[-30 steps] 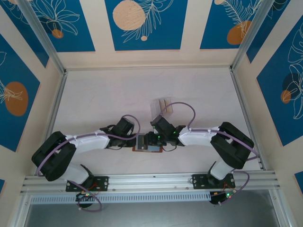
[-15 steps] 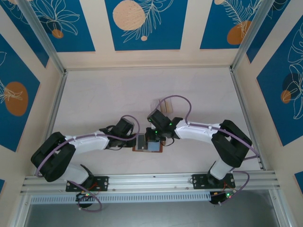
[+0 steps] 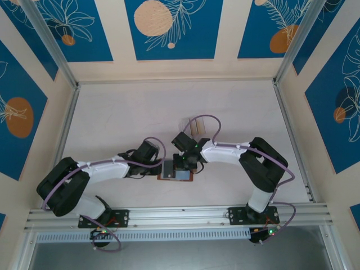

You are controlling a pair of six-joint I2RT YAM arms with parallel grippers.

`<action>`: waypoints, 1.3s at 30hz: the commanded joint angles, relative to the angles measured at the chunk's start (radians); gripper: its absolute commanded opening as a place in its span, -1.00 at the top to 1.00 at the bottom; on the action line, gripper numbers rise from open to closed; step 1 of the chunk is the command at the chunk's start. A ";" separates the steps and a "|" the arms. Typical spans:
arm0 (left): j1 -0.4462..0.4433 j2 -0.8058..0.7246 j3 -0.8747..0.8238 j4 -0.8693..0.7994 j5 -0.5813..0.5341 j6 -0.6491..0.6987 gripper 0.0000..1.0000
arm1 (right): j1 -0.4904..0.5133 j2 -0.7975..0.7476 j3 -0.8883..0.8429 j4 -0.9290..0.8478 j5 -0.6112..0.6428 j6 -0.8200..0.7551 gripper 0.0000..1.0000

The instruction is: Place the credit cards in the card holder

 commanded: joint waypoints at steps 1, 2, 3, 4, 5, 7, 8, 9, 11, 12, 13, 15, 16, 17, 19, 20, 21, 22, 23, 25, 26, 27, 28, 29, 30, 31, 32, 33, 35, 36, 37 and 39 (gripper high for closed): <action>-0.008 0.083 -0.060 0.003 -0.026 -0.011 0.74 | 0.003 0.023 0.026 -0.003 -0.017 -0.007 1.00; -0.008 0.084 -0.060 0.004 -0.026 -0.011 0.74 | 0.004 0.023 0.026 0.003 -0.021 -0.006 1.00; -0.009 0.087 -0.062 0.006 -0.026 -0.012 0.74 | 0.007 0.020 0.029 0.009 -0.026 -0.004 1.00; -0.007 0.090 -0.062 0.007 -0.024 -0.012 0.74 | 0.009 0.020 0.034 0.014 -0.031 -0.004 1.00; -0.008 0.093 -0.062 0.010 -0.023 -0.011 0.74 | 0.011 0.019 0.037 0.020 -0.034 -0.005 1.00; -0.009 0.098 -0.063 0.017 -0.018 -0.014 0.74 | 0.016 0.025 0.045 0.031 -0.046 -0.003 1.00; -0.010 0.099 -0.063 0.019 -0.017 -0.015 0.74 | 0.017 0.025 0.047 0.037 -0.052 -0.001 1.00; -0.011 0.100 -0.063 0.020 -0.016 -0.016 0.74 | 0.019 0.026 0.049 0.044 -0.056 0.001 1.00; -0.012 0.101 -0.062 0.023 -0.016 -0.017 0.74 | 0.023 0.027 0.055 0.050 -0.057 0.003 0.93; -0.015 0.103 -0.061 0.023 -0.016 -0.019 0.74 | 0.026 0.029 0.064 0.045 -0.052 0.004 0.88; -0.018 0.104 -0.059 0.024 -0.016 -0.020 0.74 | 0.030 0.033 0.070 0.041 -0.046 0.004 0.84; -0.020 0.107 -0.059 0.027 -0.016 -0.023 0.74 | 0.034 0.043 0.077 0.046 -0.049 0.010 0.79; -0.021 0.109 -0.058 0.027 -0.016 -0.023 0.74 | 0.036 0.051 0.076 0.054 -0.058 0.015 0.78; -0.021 0.109 -0.057 0.027 -0.016 -0.025 0.74 | 0.038 0.057 0.074 0.064 -0.065 0.023 0.78; -0.022 0.107 -0.059 0.024 -0.021 -0.029 0.74 | 0.044 0.068 0.067 0.081 -0.077 0.036 0.79; -0.022 0.106 -0.059 0.022 -0.024 -0.032 0.74 | 0.043 0.066 0.065 0.080 -0.076 0.037 0.80; -0.021 0.106 -0.059 0.022 -0.027 -0.031 0.74 | 0.044 0.058 0.063 0.070 -0.064 0.033 0.80; -0.022 0.106 -0.062 0.019 -0.028 -0.034 0.74 | 0.043 0.039 0.065 0.053 -0.045 0.021 0.80; -0.022 0.106 -0.063 0.021 -0.031 -0.037 0.74 | 0.043 0.021 0.071 0.035 -0.026 0.006 0.78; -0.022 0.109 -0.067 0.020 -0.036 -0.040 0.74 | 0.038 -0.015 0.093 -0.029 0.005 -0.038 0.71; -0.022 0.111 -0.068 0.020 -0.037 -0.042 0.74 | 0.036 -0.023 0.106 -0.065 0.020 -0.055 0.67; -0.022 0.113 -0.068 0.021 -0.038 -0.044 0.74 | 0.031 -0.033 0.116 -0.101 0.040 -0.074 0.63; -0.021 0.113 -0.070 0.022 -0.038 -0.044 0.74 | 0.028 -0.043 0.120 -0.130 0.063 -0.090 0.58; -0.022 0.113 -0.072 0.025 -0.038 -0.045 0.74 | 0.023 -0.048 0.121 -0.156 0.084 -0.101 0.53; -0.022 0.112 -0.073 0.026 -0.039 -0.045 0.74 | 0.017 -0.055 0.120 -0.178 0.106 -0.112 0.47; -0.022 0.112 -0.075 0.027 -0.039 -0.047 0.74 | 0.012 -0.057 0.117 -0.196 0.123 -0.125 0.41; -0.022 0.111 -0.076 0.027 -0.039 -0.047 0.74 | 0.009 -0.057 0.117 -0.210 0.136 -0.134 0.38; -0.022 0.112 -0.076 0.029 -0.039 -0.046 0.73 | 0.007 -0.054 0.117 -0.222 0.151 -0.144 0.34; -0.021 0.113 -0.077 0.028 -0.039 -0.045 0.74 | 0.008 -0.040 0.124 -0.237 0.167 -0.157 0.30; -0.022 0.114 -0.076 0.029 -0.038 -0.045 0.73 | 0.008 -0.030 0.127 -0.241 0.175 -0.162 0.28; -0.022 0.113 -0.076 0.029 -0.038 -0.045 0.73 | 0.009 -0.016 0.132 -0.245 0.183 -0.163 0.27; -0.022 0.112 -0.076 0.028 -0.038 -0.045 0.73 | 0.011 0.005 0.138 -0.251 0.199 -0.164 0.25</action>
